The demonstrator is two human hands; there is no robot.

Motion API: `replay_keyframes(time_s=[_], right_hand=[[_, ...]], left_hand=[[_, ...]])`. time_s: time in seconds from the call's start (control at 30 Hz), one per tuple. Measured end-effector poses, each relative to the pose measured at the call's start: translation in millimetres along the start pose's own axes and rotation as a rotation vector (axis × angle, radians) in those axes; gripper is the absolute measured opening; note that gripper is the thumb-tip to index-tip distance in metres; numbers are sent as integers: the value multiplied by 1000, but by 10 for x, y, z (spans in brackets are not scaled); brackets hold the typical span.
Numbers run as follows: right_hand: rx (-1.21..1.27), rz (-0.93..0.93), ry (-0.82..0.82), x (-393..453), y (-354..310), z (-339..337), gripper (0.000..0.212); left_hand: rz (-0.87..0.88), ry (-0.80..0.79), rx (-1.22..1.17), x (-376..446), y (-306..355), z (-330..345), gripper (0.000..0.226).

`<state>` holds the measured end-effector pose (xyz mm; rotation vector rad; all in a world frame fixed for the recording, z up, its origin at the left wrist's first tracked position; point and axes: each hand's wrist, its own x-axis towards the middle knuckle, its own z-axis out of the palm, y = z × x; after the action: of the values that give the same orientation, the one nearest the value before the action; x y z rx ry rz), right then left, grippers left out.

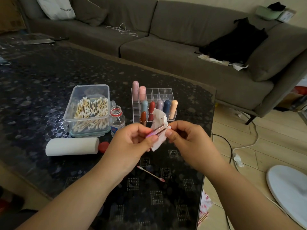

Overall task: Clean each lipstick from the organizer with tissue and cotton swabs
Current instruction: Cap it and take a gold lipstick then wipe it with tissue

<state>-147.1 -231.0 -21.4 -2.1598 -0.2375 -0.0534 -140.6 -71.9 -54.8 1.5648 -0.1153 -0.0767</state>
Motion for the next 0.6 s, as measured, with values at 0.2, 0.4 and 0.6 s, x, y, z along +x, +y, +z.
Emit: replay_keyframes(time_s=[0.2, 0.4, 0.6], right_hand=[[-210, 33, 222, 120, 182, -75, 10], [-690, 55, -23, 305, 387, 135, 21], [-680, 30, -33, 235, 152, 206, 25]], left_hand=[[-32, -12, 195, -35, -24, -112, 21], [32, -41, 459, -102, -13, -388, 24], [103, 28, 821, -157, -55, -547, 29]])
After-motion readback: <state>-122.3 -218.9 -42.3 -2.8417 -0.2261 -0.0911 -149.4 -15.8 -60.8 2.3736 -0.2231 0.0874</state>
